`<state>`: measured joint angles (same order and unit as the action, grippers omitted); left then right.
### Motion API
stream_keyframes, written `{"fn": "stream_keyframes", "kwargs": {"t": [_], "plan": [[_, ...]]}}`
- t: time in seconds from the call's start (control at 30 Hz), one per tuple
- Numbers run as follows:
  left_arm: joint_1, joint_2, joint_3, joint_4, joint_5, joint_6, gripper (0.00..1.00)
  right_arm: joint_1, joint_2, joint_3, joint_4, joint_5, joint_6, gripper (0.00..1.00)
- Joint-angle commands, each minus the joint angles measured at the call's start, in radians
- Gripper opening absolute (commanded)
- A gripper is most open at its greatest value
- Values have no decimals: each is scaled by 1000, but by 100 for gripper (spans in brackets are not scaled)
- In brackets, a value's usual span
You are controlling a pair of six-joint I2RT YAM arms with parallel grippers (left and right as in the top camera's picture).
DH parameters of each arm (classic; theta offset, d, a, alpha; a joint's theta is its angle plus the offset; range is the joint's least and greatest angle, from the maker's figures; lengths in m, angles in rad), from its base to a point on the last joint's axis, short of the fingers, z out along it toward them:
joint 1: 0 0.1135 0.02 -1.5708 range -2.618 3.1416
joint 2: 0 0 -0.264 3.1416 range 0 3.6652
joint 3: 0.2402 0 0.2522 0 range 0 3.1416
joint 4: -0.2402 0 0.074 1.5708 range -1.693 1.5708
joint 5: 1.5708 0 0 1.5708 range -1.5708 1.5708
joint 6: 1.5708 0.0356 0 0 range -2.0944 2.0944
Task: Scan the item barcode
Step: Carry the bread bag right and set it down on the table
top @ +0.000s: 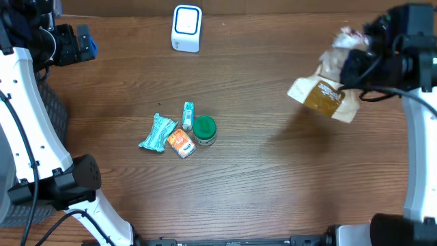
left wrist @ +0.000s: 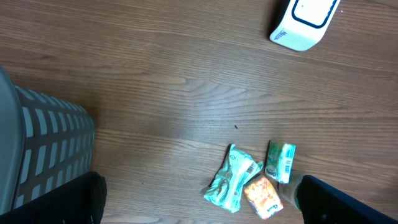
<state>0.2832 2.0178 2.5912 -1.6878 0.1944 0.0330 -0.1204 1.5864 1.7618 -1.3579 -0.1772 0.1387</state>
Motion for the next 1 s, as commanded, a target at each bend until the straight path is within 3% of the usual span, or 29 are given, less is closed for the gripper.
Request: {"fn": "stream_keyframes", "kwargs": {"t": [0.0, 0.3, 0.57, 0.73, 0.8, 0.97], "plan": [[-2, -15, 16, -2, 1, 13, 100, -76, -8, -124, 64, -129, 22, 4], [-2, -15, 16, -2, 1, 13, 100, -168, -7, -535, 446, -135, 72, 4], [-2, -15, 16, -2, 1, 13, 100, -177, -7, -780, 768, 27, 192, 4], [-2, -15, 16, -2, 1, 13, 100, -178, -7, -846, 860, 67, 206, 4], [-2, -15, 16, -2, 1, 13, 100, -178, -7, -857, 862, 115, 229, 14], [-2, -15, 16, -2, 1, 13, 100, -177, -7, -851, 853, 124, 227, 56]]}}
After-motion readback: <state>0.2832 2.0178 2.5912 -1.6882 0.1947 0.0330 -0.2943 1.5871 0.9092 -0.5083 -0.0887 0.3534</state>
